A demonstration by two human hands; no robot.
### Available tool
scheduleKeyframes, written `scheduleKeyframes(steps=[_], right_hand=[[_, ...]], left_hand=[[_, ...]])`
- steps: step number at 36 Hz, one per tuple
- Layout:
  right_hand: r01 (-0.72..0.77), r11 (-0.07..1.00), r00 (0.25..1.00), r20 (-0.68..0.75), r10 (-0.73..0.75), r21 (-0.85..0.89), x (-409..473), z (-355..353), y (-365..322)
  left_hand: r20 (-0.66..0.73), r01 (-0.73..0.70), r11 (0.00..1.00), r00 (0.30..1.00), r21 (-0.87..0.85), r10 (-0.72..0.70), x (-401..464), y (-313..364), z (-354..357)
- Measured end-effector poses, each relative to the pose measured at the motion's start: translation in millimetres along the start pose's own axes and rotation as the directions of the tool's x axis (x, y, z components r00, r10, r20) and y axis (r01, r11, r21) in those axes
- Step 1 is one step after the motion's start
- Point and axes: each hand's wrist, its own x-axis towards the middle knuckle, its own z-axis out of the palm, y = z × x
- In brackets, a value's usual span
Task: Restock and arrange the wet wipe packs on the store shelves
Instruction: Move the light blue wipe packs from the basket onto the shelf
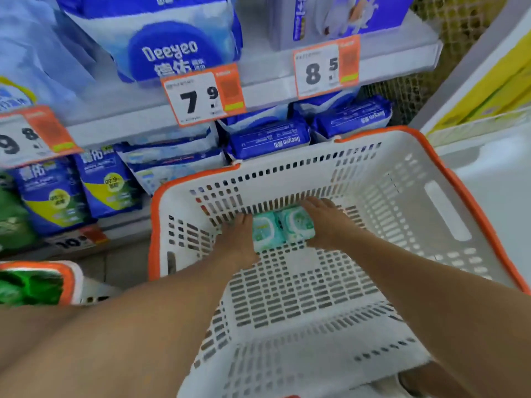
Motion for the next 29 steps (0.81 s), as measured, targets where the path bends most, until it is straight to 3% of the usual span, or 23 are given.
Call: scheduleKeyframes(steps=[3, 8, 13, 15, 16, 18, 20, 22, 25, 27, 29], right_hand=[[-0.042, 0.997, 0.999, -0.026, 0.04, -0.069, 15, 3, -7], [-0.122, 0.943, 0.979, 0.118, 0.165, -0.308, 15, 3, -24], [-0.233, 0.97, 0.955, 0.174, 0.241, -0.064, -6, 22, -16], [-0.341, 0.918, 0.934, 0.188, 0.305, 0.203, -13, 22, -13], [-0.393, 0.816, 0.919, 0.213, 0.332, 0.423, -17, 20, -13], [-0.434, 0.39, 0.893, 0.329, 0.309, 0.812, -26, 14, -14], [-0.419, -0.03, 0.895, 0.418, 0.156, 0.908, -41, 1, -17], [-0.349, -0.283, 0.925, 0.377, 0.05, 0.894, -50, -14, -19], [-0.193, -0.472, 0.964, 0.257, 0.074, 0.86, -66, -42, -26], [-0.11, -0.514, 0.976, 0.191, 0.108, 0.851, -67, -58, -29], [0.021, -0.482, 0.987, 0.058, 0.15, 0.876, -76, -86, -31]], left_hand=[[-0.065, -0.023, 0.999, 0.998, 0.03, 0.025, 8, 2, 4], [0.18, 0.098, 0.988, 0.981, -0.119, -0.076, -3, 3, 22], [0.281, 0.221, 0.953, 0.947, -0.207, -0.158, -19, 6, 26], [0.335, 0.277, 0.899, 0.929, -0.339, -0.16, -24, 7, 24], [0.384, 0.331, 0.832, 0.91, -0.445, -0.157, -27, 8, 23], [0.494, 0.461, 0.555, 0.864, -0.692, -0.101, -33, 10, 23], [0.541, 0.521, 0.262, 0.841, -0.812, 0.004, -41, 13, 19], [0.49, 0.479, 0.12, 0.868, -0.869, 0.079, -48, 16, 7], [0.373, 0.38, -0.072, 0.923, -0.922, 0.096, -67, 25, -24], [0.315, 0.322, -0.206, 0.947, -0.924, 0.067, -73, 28, -39], [0.241, 0.231, -0.341, 0.971, -0.911, 0.015, -82, 32, -65]])
